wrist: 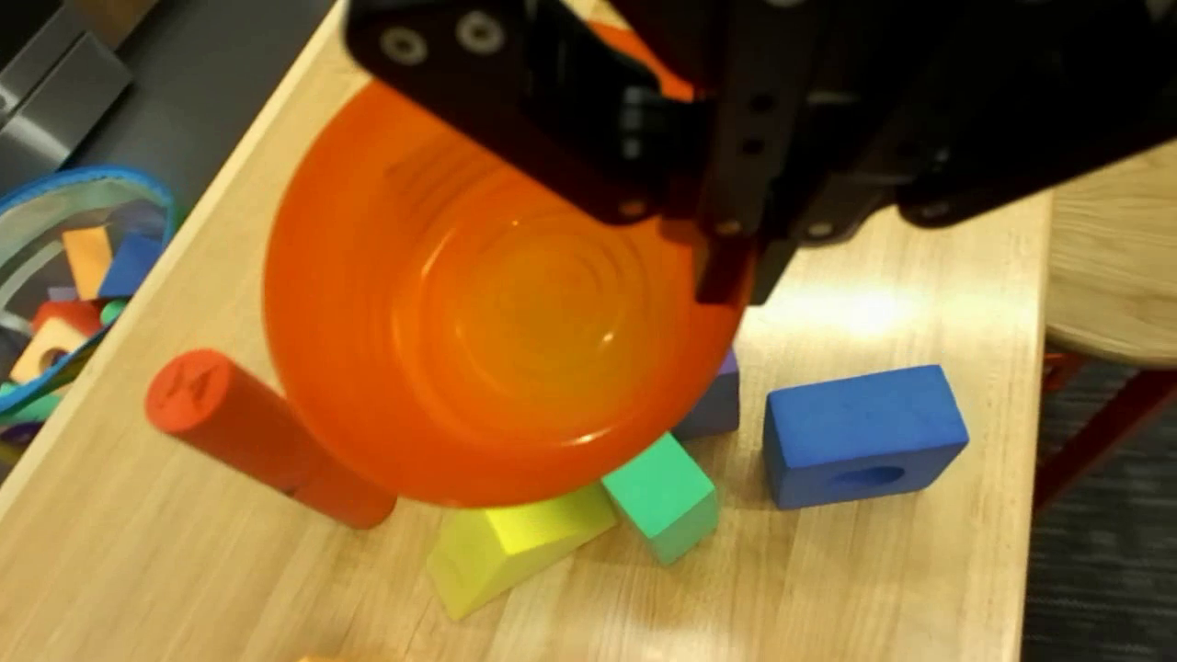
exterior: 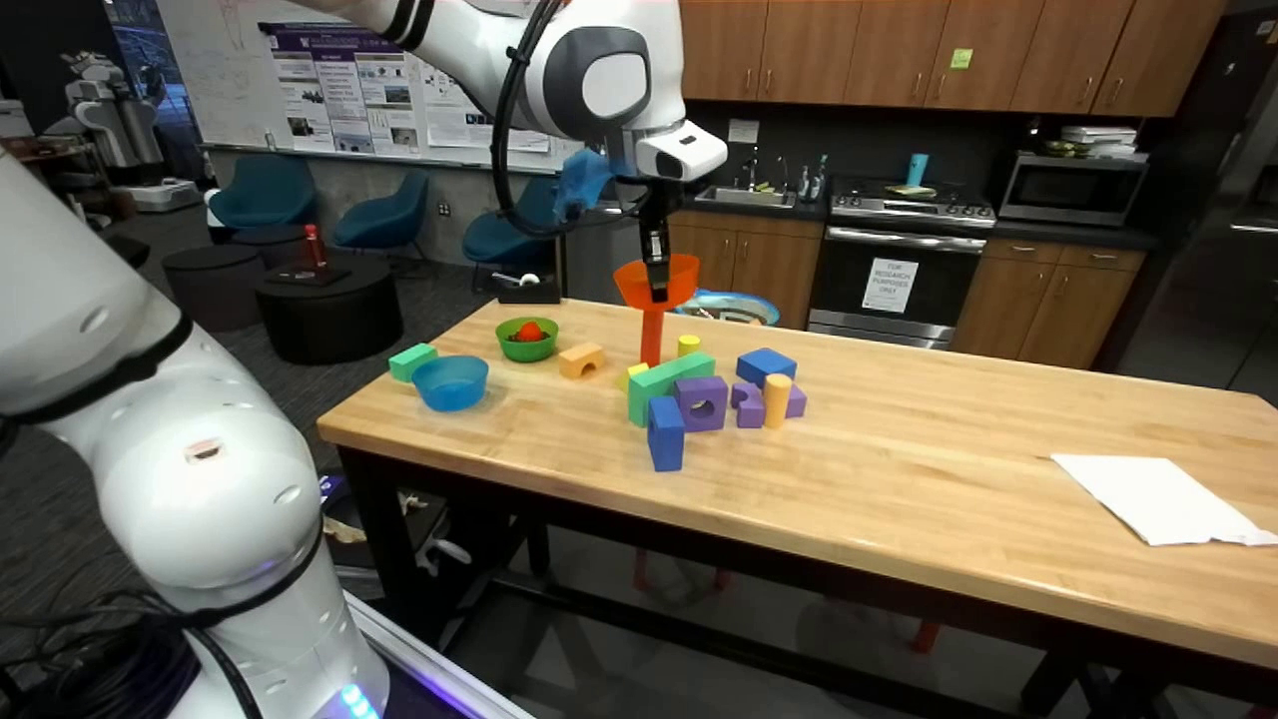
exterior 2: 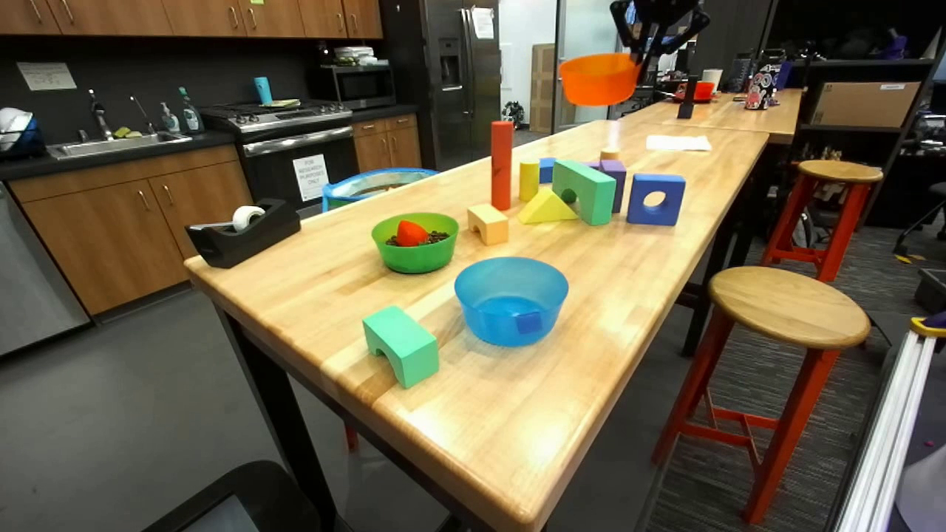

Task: Move the orange bowl to the right

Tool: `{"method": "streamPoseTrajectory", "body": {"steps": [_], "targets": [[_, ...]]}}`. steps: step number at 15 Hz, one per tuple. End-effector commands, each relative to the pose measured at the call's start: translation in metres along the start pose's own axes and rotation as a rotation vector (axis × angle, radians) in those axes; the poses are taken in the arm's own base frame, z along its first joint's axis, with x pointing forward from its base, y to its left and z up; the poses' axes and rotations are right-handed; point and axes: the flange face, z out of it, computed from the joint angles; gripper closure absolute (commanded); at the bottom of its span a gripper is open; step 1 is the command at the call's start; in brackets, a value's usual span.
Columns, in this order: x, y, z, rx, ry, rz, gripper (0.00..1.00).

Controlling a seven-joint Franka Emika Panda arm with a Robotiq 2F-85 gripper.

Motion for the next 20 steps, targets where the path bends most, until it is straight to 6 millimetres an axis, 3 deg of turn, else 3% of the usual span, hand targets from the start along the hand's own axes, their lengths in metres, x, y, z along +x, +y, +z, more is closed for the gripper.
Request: {"method": "streamPoseTrajectory", "body": {"steps": [1,6,10,20], "targets": [[0.025,0.034,-0.001,0.028,-0.041,0.176,0.99],[0.059,0.087,0.013,0.069,-0.086,0.351,0.99],[0.076,0.118,0.025,0.091,-0.089,0.451,0.99],[0.115,0.132,0.047,0.141,-0.129,0.595,0.99]]}}
